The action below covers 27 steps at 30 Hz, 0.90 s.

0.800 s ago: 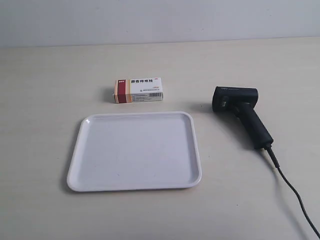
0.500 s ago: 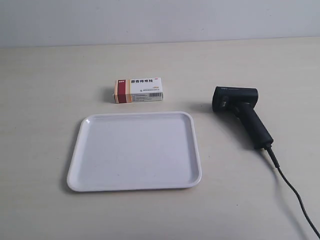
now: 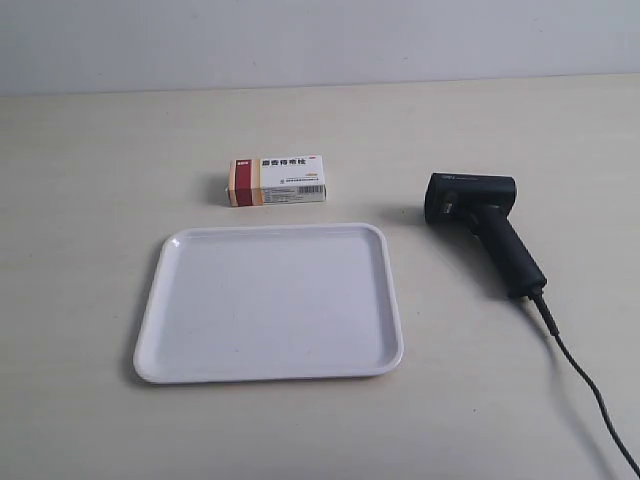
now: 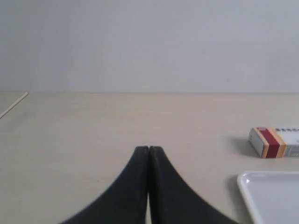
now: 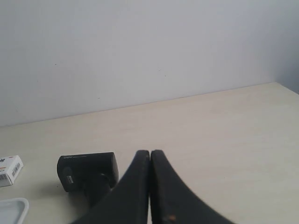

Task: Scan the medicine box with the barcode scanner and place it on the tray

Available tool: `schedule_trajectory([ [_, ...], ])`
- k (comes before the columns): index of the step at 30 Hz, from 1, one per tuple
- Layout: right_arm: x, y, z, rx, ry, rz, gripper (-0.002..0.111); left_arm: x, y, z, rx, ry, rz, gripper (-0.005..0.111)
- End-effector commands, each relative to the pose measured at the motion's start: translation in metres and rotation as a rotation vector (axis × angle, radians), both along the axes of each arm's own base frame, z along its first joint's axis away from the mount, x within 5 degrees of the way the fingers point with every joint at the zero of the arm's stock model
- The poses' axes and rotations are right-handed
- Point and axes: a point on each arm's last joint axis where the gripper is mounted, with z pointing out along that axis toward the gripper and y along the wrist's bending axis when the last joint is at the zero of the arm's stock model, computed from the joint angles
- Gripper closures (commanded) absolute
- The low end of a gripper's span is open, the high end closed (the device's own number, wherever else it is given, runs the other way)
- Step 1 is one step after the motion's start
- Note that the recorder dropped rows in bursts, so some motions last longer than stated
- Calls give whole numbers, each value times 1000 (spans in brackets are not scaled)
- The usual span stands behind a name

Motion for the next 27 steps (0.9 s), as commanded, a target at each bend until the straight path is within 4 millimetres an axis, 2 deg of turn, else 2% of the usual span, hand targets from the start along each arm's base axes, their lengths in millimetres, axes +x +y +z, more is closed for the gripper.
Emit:
schedule_trajectory([
  [1, 0, -1, 0, 1, -13, -9, 108, 0, 0, 11, -147, -118, 6, 104],
  [5, 0, -1, 1, 1, -20, -9, 108, -2, 0, 28, -344, -305, -19, 104],
  [6, 0, -1, 2, 2, -32, -9, 108, -4, 0, 35, -345, -386, -34, 105],
  [9, 0, -1, 5, 5, -65, -10, 108, -5, -1, 49, -298, -474, -44, 107],
  [11, 0, -1, 7, 8, -90, -11, 108, 4, 0, 62, -262, -448, -33, 107],
  [14, 0, -1, 8, 9, -99, -11, 108, 32, -1, 79, -254, -323, -16, 107],
  [18, 0, -1, 8, 9, -99, -11, 108, 101, -6, 83, -206, -61, -24, 107],
  [21, 0, -1, 8, 9, -99, -11, 108, 167, -21, 61, -128, 220, -102, 107],
  [23, 0, -1, 8, 9, -99, -11, 108, 210, -43, 42, -7, 387, -189, 107],
  [26, 0, -1, 8, 9, -99, -11, 108, 260, -80, 13, 204, 566, -257, 107],
  [27, 0, -1, 8, 9, -99, -11, 108, 273, -94, 10, 262, 585, -270, 107],
])
